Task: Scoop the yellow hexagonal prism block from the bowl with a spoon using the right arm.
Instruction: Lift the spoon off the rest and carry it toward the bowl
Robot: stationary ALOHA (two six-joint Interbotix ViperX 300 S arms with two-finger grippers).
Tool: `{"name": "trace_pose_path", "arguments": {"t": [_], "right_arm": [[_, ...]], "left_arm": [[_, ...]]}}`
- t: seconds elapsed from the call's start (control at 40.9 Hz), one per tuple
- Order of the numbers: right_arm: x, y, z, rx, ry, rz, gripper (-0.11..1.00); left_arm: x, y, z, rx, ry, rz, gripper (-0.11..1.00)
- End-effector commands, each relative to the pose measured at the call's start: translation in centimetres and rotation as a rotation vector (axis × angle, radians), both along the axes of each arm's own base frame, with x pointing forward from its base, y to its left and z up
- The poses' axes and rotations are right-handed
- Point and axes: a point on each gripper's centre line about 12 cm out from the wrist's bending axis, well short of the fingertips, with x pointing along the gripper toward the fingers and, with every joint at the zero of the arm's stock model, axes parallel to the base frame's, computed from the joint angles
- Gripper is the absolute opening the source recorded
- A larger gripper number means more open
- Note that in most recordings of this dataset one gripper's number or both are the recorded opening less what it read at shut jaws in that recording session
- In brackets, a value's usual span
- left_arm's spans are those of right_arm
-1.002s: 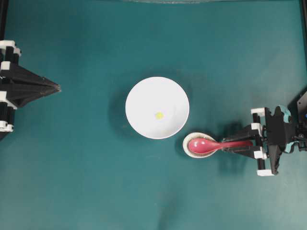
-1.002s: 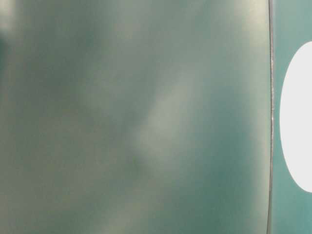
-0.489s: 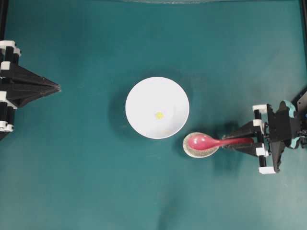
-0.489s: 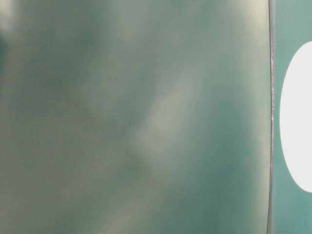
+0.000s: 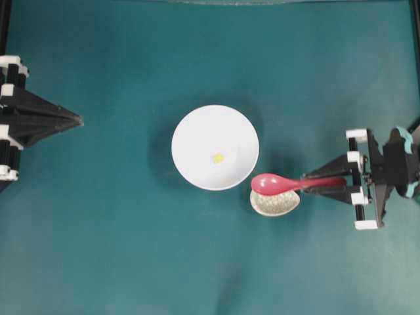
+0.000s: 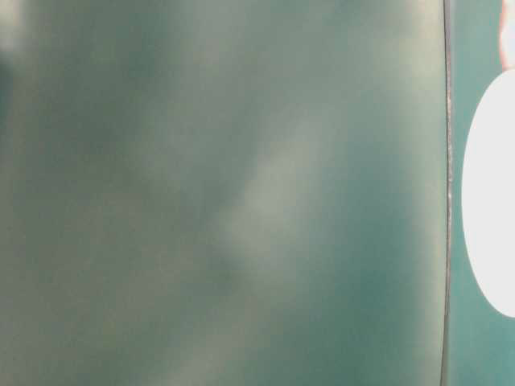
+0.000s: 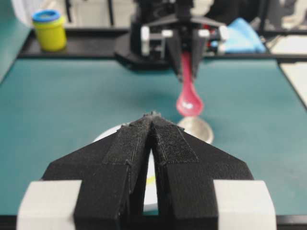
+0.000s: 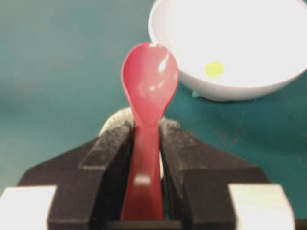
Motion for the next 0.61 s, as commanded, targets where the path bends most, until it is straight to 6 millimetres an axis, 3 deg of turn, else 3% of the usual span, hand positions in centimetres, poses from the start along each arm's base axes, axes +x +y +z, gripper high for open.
{"name": "trace_pose_path", "arguments": {"t": [0.0, 0.318, 0.587], "right_arm": [[0.8, -0.2, 1.8, 0.017, -0.013, 0.002, 0.25], [1.9, -1.5, 5.6, 0.035, 0.054, 0.029, 0.25], [2.7, -2.3, 7.4, 0.028, 0.047, 0.022, 0.25]], "left_arm": [[0.2, 0.0, 1.1, 0.003, -0.032, -0.001, 0.01], [0.3, 0.0, 1.2, 0.002, -0.034, -0.001, 0.01], [0.3, 0.0, 1.2, 0.002, -0.032, -0.001, 0.01]]}}
